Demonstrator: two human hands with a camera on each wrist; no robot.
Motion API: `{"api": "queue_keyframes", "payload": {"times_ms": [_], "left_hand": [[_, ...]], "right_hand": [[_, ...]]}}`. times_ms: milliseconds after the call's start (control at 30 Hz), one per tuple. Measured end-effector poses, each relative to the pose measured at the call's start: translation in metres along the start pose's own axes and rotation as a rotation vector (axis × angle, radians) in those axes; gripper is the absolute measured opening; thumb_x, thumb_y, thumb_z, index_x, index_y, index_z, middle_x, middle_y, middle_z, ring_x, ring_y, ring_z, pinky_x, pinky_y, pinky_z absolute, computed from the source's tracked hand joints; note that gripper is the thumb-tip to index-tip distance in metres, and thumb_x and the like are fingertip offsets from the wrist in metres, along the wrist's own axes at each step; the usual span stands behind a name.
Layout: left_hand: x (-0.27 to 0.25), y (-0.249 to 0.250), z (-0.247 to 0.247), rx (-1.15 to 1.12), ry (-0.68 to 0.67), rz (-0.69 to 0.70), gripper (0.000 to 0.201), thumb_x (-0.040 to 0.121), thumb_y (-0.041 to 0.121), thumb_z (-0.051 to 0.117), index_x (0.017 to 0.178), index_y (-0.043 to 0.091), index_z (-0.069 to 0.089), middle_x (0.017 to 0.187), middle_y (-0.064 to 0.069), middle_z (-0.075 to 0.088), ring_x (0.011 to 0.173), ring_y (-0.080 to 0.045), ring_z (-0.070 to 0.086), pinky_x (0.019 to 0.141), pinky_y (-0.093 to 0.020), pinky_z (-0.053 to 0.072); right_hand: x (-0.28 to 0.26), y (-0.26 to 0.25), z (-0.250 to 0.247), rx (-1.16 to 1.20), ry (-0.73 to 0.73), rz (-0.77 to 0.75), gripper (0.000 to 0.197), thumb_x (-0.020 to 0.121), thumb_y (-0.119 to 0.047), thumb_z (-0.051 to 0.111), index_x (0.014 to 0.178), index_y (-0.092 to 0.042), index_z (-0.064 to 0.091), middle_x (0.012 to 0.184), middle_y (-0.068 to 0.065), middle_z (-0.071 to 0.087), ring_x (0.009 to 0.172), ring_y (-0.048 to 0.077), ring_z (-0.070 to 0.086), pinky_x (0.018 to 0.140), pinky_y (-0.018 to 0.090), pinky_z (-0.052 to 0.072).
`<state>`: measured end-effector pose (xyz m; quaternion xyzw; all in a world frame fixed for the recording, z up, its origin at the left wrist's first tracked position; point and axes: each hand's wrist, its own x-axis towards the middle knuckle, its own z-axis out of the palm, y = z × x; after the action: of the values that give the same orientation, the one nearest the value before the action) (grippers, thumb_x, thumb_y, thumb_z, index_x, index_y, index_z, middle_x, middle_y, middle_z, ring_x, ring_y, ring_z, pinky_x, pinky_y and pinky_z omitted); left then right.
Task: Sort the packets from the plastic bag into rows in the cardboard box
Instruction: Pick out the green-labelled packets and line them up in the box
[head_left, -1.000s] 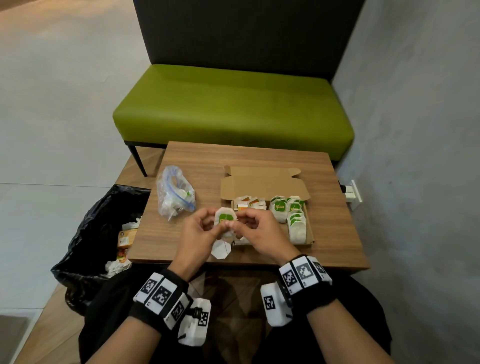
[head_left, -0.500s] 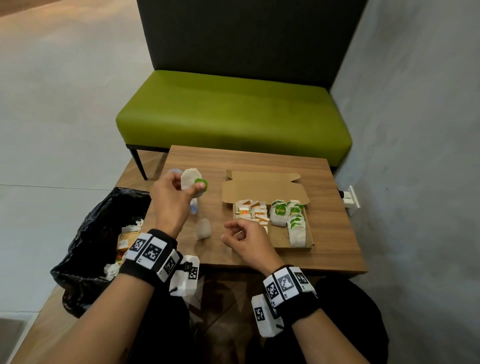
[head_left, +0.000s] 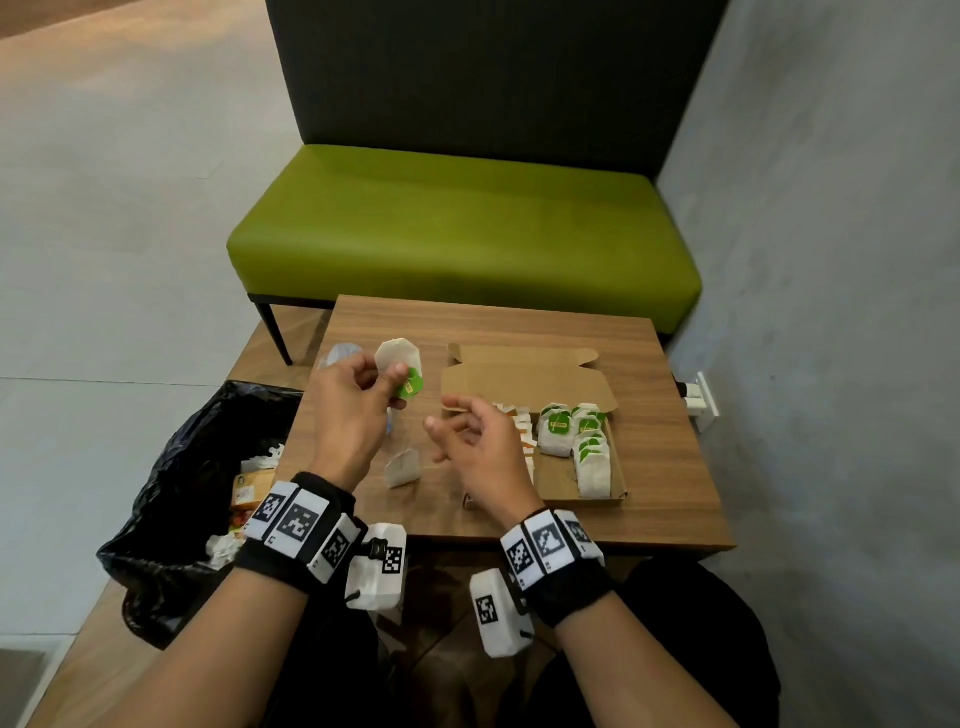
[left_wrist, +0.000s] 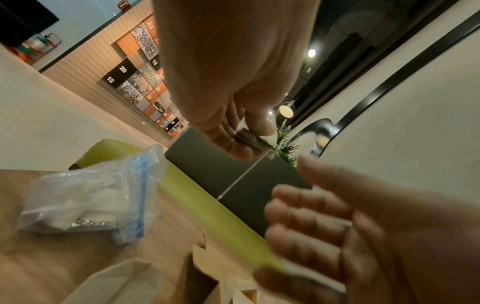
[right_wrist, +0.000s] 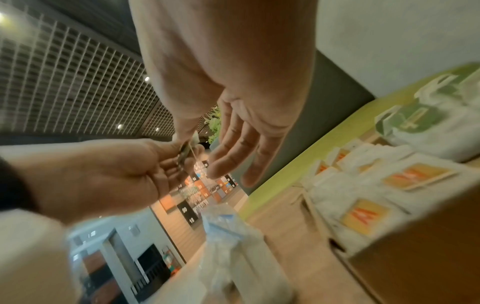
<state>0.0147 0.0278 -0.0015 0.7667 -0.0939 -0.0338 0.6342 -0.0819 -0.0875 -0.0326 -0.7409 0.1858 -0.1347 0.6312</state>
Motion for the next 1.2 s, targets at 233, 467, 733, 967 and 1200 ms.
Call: {"api": "queue_keyframes", "payload": {"times_ms": [233, 467, 733, 967, 1200], "left_hand": [[-0.012, 0.002, 0.005, 0.067, -0.178, 0.041, 0.011, 0.092, 0.016, 0.069, 0.095, 0.005, 0.069, 0.082, -0.009, 0.073, 0.069, -0.010, 0.067, 0.057, -0.010, 0.049], [-0.013, -0.018, 0.010, 0.066, -0.291, 0.033, 0.026, 0.083, 0.007, 0.076, 0.104, 0.016, 0.065, 0.093, -0.003, 0.074, 0.086, -0.019, 0.071, 0.077, -0.037, 0.060], [-0.007, -0.056, 0.008, 0.162, -0.246, -0.023, 0.028, 0.082, -0.005, 0.073, 0.094, 0.019, 0.063, 0.095, -0.004, 0.071, 0.088, -0.025, 0.068, 0.075, -0.027, 0.058], [-0.005, -0.083, 0.014, 0.311, -0.269, -0.095, 0.019, 0.083, 0.001, 0.074, 0.092, 0.017, 0.066, 0.093, 0.003, 0.070, 0.077, -0.006, 0.062, 0.064, -0.018, 0.050], [-0.003, -0.094, 0.018, 0.377, -0.239, -0.120, 0.019, 0.084, 0.005, 0.074, 0.088, 0.022, 0.066, 0.091, 0.006, 0.069, 0.082, -0.007, 0.065, 0.067, -0.017, 0.048]], "right_hand": [[0.033, -0.026, -0.009, -0.080, 0.081, -0.107, 0.023, 0.091, -0.030, 0.070, 0.110, -0.017, 0.073, 0.088, -0.006, 0.068, 0.078, 0.011, 0.063, 0.077, 0.047, 0.059], [0.039, -0.027, -0.025, -0.199, 0.107, -0.178, 0.011, 0.090, -0.021, 0.071, 0.096, -0.014, 0.077, 0.082, -0.002, 0.073, 0.070, 0.009, 0.063, 0.067, 0.034, 0.058], [0.039, -0.012, -0.103, -0.456, 0.183, -0.134, 0.019, 0.093, -0.023, 0.068, 0.108, -0.014, 0.074, 0.098, -0.002, 0.073, 0.090, 0.009, 0.066, 0.078, 0.023, 0.054], [0.032, 0.035, -0.149, -0.684, 0.012, 0.147, 0.008, 0.087, -0.021, 0.075, 0.095, -0.024, 0.075, 0.090, -0.009, 0.071, 0.089, 0.009, 0.066, 0.082, 0.030, 0.055], [0.036, 0.059, -0.139, -0.842, 0.197, 0.114, 0.009, 0.088, -0.028, 0.073, 0.095, -0.024, 0.077, 0.095, -0.003, 0.057, 0.104, 0.017, 0.050, 0.094, 0.038, 0.045]]}}
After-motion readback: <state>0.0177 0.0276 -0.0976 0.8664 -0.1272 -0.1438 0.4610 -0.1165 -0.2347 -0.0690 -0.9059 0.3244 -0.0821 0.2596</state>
